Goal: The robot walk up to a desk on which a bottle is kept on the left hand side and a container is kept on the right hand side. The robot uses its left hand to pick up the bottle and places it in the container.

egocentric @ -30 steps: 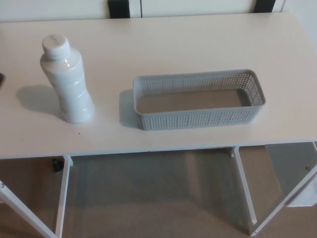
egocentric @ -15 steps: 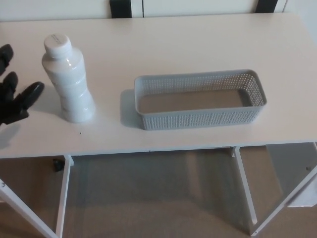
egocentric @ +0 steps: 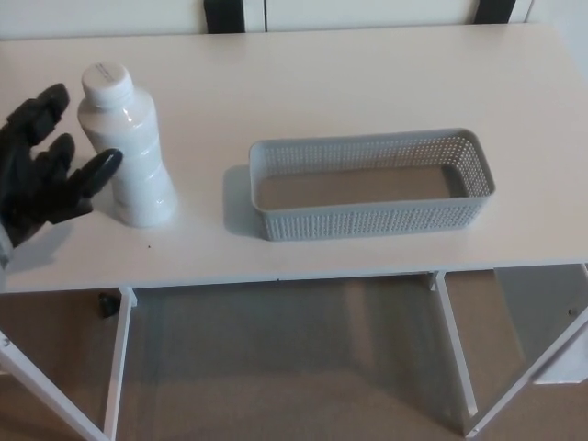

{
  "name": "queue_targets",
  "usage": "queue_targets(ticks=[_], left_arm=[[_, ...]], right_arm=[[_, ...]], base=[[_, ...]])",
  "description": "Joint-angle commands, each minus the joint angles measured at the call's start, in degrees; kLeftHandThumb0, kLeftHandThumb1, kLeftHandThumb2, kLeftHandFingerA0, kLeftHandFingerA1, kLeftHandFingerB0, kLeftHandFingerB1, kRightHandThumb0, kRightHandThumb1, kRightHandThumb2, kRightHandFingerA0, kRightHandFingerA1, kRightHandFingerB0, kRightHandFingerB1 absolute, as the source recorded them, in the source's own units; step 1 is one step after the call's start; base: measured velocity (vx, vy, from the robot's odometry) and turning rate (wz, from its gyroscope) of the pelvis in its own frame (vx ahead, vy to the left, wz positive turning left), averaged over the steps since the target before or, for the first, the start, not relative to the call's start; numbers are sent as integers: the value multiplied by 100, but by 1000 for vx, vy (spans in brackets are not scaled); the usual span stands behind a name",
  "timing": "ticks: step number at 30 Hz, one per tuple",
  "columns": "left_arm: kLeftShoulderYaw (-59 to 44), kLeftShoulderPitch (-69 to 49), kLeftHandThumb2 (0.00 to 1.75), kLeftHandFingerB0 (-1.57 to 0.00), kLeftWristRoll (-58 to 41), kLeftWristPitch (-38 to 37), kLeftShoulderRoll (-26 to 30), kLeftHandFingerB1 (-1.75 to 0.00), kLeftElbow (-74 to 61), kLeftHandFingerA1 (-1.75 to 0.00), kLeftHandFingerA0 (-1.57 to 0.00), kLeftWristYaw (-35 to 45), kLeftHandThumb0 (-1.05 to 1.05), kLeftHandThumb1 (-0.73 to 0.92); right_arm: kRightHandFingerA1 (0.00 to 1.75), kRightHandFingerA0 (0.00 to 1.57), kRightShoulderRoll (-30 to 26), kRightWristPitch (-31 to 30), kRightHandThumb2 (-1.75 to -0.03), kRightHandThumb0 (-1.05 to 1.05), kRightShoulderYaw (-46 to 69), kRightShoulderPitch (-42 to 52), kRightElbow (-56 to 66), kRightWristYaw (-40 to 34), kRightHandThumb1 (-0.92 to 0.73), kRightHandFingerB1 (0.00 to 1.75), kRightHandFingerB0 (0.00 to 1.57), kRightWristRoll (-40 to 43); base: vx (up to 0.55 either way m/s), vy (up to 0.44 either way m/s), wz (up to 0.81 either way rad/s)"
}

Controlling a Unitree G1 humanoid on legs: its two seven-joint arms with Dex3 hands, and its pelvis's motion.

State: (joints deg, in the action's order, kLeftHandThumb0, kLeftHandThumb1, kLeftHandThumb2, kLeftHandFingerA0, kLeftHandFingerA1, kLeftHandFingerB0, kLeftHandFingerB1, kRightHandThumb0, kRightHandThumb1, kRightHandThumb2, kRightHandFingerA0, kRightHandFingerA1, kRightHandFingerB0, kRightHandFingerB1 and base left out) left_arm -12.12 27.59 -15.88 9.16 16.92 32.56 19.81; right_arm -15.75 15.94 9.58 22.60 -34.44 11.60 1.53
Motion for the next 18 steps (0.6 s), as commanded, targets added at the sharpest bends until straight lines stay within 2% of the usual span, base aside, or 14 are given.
queue_targets(ticks=[1,9,18], left_arm=[[46,141,72,0,63,36,-114,0,91,-2,0,-66,-63,40],[297,540,74,0,534,-114,-13,-1,654,-5,0,-411,-65,41],[265,1265,69,0,569,-70,-94,0,1536,-4,0,-702,-59,38]], right_arm=[[54,69,-92,-50,-59,-47,39,-94,-81,0,-59,46,58,12],[55,69,-81,-249,-59,-48,-25,103,538,-65,-60,48,60,-78],[53,70,-111,-302,-58,-49,-39,-13,473,-27,-60,47,63,-95]], base=[[0,0,0],[0,0,0],[0,0,0]])
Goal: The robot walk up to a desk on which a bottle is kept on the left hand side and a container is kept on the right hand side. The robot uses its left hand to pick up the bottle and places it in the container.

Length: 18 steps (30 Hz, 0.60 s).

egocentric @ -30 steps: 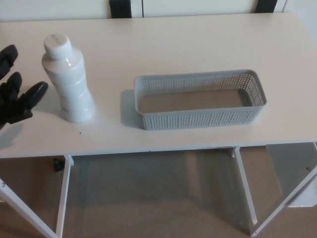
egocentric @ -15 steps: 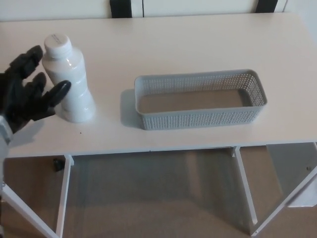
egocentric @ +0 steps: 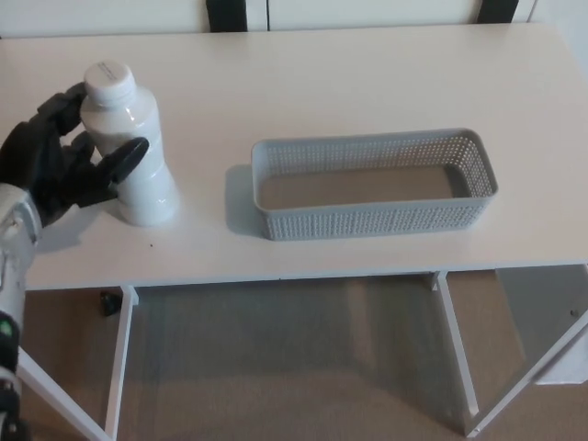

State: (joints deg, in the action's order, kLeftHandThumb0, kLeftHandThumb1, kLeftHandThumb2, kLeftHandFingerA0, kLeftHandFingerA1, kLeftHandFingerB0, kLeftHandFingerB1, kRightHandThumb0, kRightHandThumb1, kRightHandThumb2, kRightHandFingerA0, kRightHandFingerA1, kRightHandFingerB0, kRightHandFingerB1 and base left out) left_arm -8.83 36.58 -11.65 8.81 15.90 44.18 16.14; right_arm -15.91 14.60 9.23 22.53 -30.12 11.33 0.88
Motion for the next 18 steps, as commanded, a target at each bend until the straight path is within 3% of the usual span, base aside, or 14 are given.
queue_targets(ticks=[1,2,3,4,5,6,7,11,12,14,15,16,17,18], left_arm=[[-63,366,69,0,146,-34,8,0,374,-4,0,-334,-59,38],[-101,570,70,0,158,13,-33,0,610,-5,0,-500,-60,39],[-48,726,73,0,262,-48,-61,-13,835,-20,0,-648,-54,35],[42,919,54,0,413,-146,-96,-15,1111,-26,0,-819,-56,43],[69,972,54,0,452,-173,-109,-15,1181,-26,0,-861,-56,43],[137,1086,69,-3,540,-213,-154,-14,1318,-41,-9,-970,-53,35],[205,1203,59,-4,628,-259,-210,-15,1462,-32,-10,-1090,-53,38],[431,1575,65,-7,875,-333,-369,-22,1879,-40,-17,-1491,-46,36],[679,1650,57,-15,1128,-319,-451,-27,1932,-51,-97,-1673,-29,55],[1027,1742,60,-24,1428,-347,-467,-30,2013,-53,-103,-1776,-25,63],[1197,1747,63,-53,1517,-356,-505,-39,1928,-60,-112,-1677,-12,79],[1245,1749,63,-53,1531,-359,-515,-39,1908,-60,-112,-1652,-12,79],[1303,1741,65,-72,1555,-379,-527,-47,1860,-72,-120,-1589,-4,80],[1375,1729,74,-85,1534,-353,-557,-64,1767,-96,-113,-1501,2,76]], right_arm=[[53,70,-95,-169,-58,-49,-3,-7,41,-1,-60,47,63,-30],[54,71,-106,-126,-59,-52,-18,-38,-15,14,-57,47,62,-53],[54,74,-105,-32,-59,-51,-20,-75,-107,4,-56,47,63,-69],[51,75,-107,52,-58,-49,-32,-111,-175,-47,-59,46,67,-122],[51,75,-111,59,-58,-49,-41,-117,-174,-76,-59,46,67,-153],[53,75,-115,0,-59,-48,-48,-97,-56,-87,-58,47,63,-166],[53,73,-123,-76,-60,-49,-60,-67,91,-91,-59,47,63,-181],[53,74,-164,-244,-60,-50,-124,-12,509,-176,-59,46,62,-319],[51,74,-168,-199,-60,-52,-111,-75,428,-154,-61,46,64,-286],[50,72,-171,-226,-59,-51,-101,-179,354,-120,-62,45,65,-237],[50,73,-182,-255,-59,-53,-87,-202,381,-78,-61,45,63,-203],[50,73,-185,-262,-59,-53,-84,-207,390,-67,-61,45,63,-195],[49,73,-206,-274,-60,-53,-96,-219,396,-60,-61,45,62,-218],[50,72,-243,-294,-60,-54,-118,-231,423,-37,-61,45,62,-252]], base=[[0,0,0],[0,0,0],[0,0,0],[0,0,0],[0,0,0],[0,0,0],[0,0,0],[0,0,0],[0,0,0],[0,0,0],[0,0,0],[0,0,0],[0,0,0],[0,0,0]])
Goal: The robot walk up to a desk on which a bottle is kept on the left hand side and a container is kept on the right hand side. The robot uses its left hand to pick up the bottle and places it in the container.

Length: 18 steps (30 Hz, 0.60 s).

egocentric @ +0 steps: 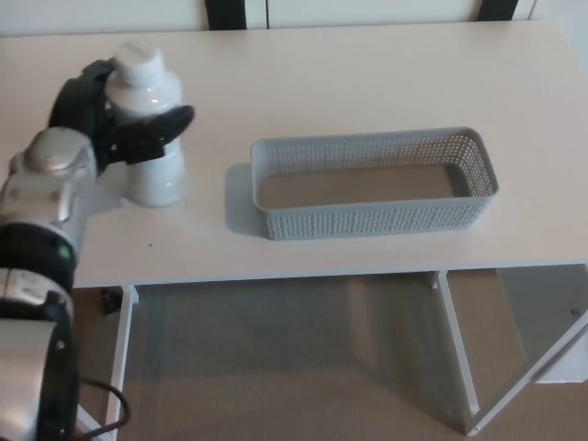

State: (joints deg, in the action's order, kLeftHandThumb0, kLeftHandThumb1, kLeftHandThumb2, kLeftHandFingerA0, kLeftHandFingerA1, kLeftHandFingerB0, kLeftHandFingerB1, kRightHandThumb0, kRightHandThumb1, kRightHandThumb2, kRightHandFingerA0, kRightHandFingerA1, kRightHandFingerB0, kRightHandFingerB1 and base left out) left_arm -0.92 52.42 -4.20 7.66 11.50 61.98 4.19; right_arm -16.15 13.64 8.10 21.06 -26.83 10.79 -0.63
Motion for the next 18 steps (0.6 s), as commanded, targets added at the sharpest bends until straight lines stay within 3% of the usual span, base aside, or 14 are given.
queue_targets(ticks=[1,2,3,4,5,6,7,10,13,18], left_arm=[[608,140,74,-85,767,-205,-134,-64,-64,-96,-113,-271,2,76],[648,124,86,-88,739,-175,-158,-82,-123,-113,-109,-250,1,70],[648,124,86,-88,739,-175,-158,-82,-123,-113,-109,-250,1,70],[687,75,90,-82,727,-188,-174,-103,-181,-130,-105,-210,-1,69],[688,55,89,-78,713,-189,-178,-113,-200,-139,-104,-186,-3,72],[686,45,89,-78,703,-187,-178,-113,-210,-139,-104,-172,-3,72],[679,32,86,-77,690,-200,-172,-116,-240,-151,-101,-155,-6,73],[664,7,80,-77,696,-233,-171,-113,-355,-151,-100,-181,-9,77],[458,-44,76,-76,528,-126,-253,-108,-821,-153,-88,-234,-9,78],[147,-209,78,-75,256,-78,-367,-110,-1831,-155,-88,-68,-11,77]], right_arm=[[50,72,-233,-206,-60,-54,-12,-85,113,34,-61,45,62,-109],[50,71,-243,-220,-60,-55,-13,-100,121,50,-61,45,61,-99],[50,71,-243,-220,-60,-55,-13,-100,121,50,-61,45,61,-99],[50,71,-243,-253,-60,-55,-8,-122,128,74,-61,46,61,-58],[50,71,-253,-278,-60,-54,-7,-125,151,90,-60,46,62,-44],[50,71,-260,-296,-60,-54,-8,-123,169,100,-60,46,62,-36],[49,71,-274,-305,-59,-53,-14,-128,182,109,-63,46,64,-41],[50,71,-290,-293,-59,-54,-26,-149,157,125,-63,47,64,-42],[51,68,-291,-270,-59,-53,-17,-243,-2,176,-63,47,63,17],[53,68,-280,-317,-59,-50,2,-234,67,240,-64,47,59,81]], base=[[0,0,0],[0,0,0],[0,0,0],[0,0,0],[0,0,0],[0,0,0],[0,0,0],[0,0,0],[0,0,0],[0,0,0]])
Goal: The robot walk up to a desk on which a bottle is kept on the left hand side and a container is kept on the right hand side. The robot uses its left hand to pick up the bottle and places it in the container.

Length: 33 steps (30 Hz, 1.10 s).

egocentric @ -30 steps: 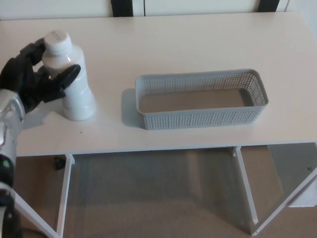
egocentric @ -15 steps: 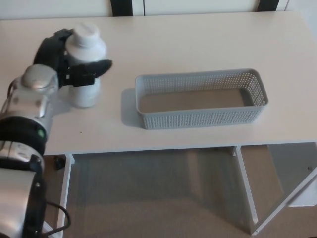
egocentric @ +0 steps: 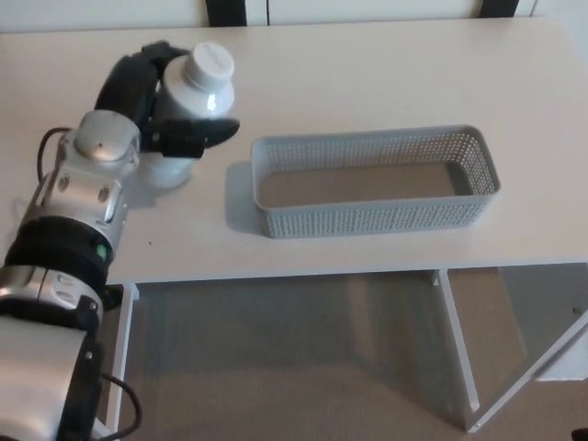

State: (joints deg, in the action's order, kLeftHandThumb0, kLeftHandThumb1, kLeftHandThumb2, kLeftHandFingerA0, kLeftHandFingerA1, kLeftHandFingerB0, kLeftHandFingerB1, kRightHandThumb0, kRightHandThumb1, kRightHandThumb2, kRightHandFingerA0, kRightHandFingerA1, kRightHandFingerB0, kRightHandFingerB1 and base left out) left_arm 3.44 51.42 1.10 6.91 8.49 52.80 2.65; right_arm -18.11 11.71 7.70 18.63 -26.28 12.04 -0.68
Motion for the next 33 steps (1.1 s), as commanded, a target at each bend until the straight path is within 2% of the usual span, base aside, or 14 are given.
queue_targets(ticks=[1,5,7,15,19,20,21,22,24,26,27,30,31,33], left_arm=[[-347,-146,77,-74,-327,45,-96,-113,-1164,-157,-88,142,-11,77],[-563,-106,73,-75,-638,509,-267,-114,-2151,-160,-86,287,-14,74],[-597,-50,72,-73,-684,745,-335,-115,-2404,-159,-85,281,-13,78],[-741,192,73,-74,-847,1229,-703,-114,-2606,-157,-84,280,-12,77],[-648,329,71,-75,-711,1200,-873,-109,-2450,-154,-84,245,-13,77],[-611,360,66,-72,-663,1197,-887,-104,-2400,-155,-77,229,-13,78],[-565,404,66,-72,-594,1198,-907,-104,-2330,-155,-77,208,-13,78],[-513,494,63,-68,-553,1201,-965,-110,-2186,-157,-70,196,-12,77],[-455,571,66,-70,-517,1183,-1021,-107,-2047,-154,-71,182,-10,76],[-374,667,73,-78,-456,1045,-1134,-104,-1801,-146,-86,124,-11,78],[-323,685,74,-78,-423,947,-1188,-110,-1707,-153,-87,108,-10,78],[-213,601,73,-76,-387,881,-1273,-113,-1693,-153,-86,136,-13,79],[-87,559,73,-79,-272,864,-1325,-105,-1611,-135,-95,64,-11,80],[-53,545,75,-79,-252,832,-1351,-107,-1559,-139,-93,61,-13,78]], right_arm=[[52,68,-94,-125,-59,-50,37,15,23,107,-64,46,58,64],[52,68,-92,-123,-59,-50,12,16,39,87,-64,46,59,19],[53,69,-77,-119,-59,-50,18,-7,11,70,-63,47,60,25],[53,69,-91,-169,-59,-51,12,-2,98,110,-63,47,59,41],[52,69,-65,-214,-59,-49,26,-22,122,82,-63,47,60,49],[53,71,-61,-216,-60,-50,28,-16,138,81,-62,47,61,53],[53,71,-53,-223,-60,-50,32,-8,164,79,-62,47,61,60],[53,69,-60,-225,-59,-49,32,-46,114,80,-63,47,60,55],[53,68,-65,-219,-59,-50,36,-63,85,115,-64,47,60,78],[52,67,-72,-259,-59,-51,13,-89,110,93,-64,47,60,37],[52,67,-68,-249,-59,-50,8,-135,79,91,-65,47,60,33],[53,68,-62,-205,-59,-50,10,-135,40,100,-64,48,60,38],[53,68,-80,-155,-59,-53,-9,-140,24,92,-64,48,61,-3],[53,67,-85,-157,-59,-53,-18,-146,42,91,-64,48,60,-15]], base=[[0,0,0],[0,0,0],[0,0,0],[0,0,0],[0,0,0],[0,0,0],[0,0,0],[0,0,0],[0,0,0],[0,0,0],[0,0,0],[0,0,0],[0,0,0],[0,0,0]])
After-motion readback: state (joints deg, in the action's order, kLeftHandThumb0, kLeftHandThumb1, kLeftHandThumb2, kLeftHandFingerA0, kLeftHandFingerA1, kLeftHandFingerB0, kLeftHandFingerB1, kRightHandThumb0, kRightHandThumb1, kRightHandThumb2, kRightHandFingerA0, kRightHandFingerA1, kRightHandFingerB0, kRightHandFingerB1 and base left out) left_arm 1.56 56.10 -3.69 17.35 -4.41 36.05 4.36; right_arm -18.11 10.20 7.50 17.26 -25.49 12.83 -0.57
